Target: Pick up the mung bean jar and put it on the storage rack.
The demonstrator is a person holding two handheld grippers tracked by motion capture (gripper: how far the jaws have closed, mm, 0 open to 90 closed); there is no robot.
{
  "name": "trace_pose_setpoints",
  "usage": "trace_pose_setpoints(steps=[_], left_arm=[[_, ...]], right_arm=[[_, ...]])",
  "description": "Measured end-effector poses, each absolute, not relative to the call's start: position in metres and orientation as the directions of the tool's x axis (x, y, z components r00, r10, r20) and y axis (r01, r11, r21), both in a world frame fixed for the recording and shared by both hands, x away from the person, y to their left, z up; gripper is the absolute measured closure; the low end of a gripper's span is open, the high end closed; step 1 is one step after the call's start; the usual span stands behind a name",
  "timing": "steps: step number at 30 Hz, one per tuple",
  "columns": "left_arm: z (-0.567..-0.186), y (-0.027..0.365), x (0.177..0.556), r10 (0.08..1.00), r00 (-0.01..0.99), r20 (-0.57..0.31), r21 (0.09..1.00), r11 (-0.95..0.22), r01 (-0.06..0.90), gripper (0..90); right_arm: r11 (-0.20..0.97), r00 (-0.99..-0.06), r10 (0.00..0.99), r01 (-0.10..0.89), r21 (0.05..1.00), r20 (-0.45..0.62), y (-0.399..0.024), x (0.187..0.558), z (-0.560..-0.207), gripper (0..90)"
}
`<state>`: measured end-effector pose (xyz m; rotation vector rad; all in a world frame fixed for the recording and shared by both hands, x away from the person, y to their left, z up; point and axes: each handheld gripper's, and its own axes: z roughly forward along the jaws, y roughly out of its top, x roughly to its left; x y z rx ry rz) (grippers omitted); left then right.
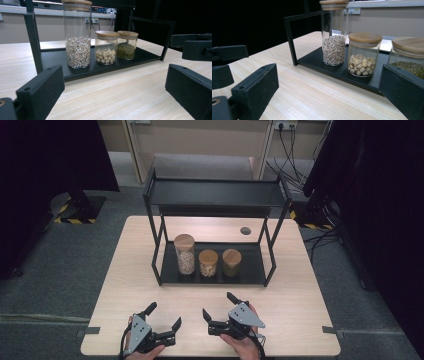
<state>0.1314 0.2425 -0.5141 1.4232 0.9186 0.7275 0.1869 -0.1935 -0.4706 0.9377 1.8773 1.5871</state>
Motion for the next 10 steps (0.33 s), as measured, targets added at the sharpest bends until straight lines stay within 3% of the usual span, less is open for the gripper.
trace_pose_setpoints(steps=[10], left_arm=[[-0.514, 0.2424, 0.1317, 0.869, 0.486, -0.093, 0.993, 0.046, 0.108, 1.6]], right_arm=[[0.076, -0.631, 0.773, 0.18, 0.981, 0.057, -0.1948, 0.1875, -0.47, 3.0]])
